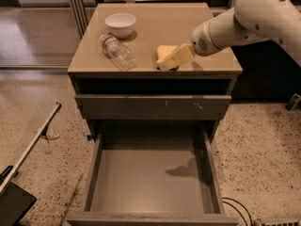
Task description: Place sponge into middle drawer
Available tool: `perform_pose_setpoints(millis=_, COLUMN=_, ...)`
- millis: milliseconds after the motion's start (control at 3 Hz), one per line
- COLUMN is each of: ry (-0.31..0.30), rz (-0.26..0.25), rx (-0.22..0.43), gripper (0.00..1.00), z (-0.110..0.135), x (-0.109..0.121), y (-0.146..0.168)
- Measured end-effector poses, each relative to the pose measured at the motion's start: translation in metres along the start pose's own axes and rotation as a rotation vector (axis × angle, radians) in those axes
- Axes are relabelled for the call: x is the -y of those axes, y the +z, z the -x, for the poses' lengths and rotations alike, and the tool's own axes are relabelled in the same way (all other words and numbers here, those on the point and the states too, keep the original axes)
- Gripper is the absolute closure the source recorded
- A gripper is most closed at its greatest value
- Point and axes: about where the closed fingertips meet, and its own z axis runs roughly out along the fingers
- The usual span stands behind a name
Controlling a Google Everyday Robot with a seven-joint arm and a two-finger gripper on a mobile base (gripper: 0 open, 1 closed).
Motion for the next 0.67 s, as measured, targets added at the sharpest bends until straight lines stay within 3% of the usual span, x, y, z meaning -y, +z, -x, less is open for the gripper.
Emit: perform_pose_setpoints(millis=667, ry=-0.039, rz=-0.018, rx=-0.083, gripper=0.00, z=0.011, x=0.002, y=0.050)
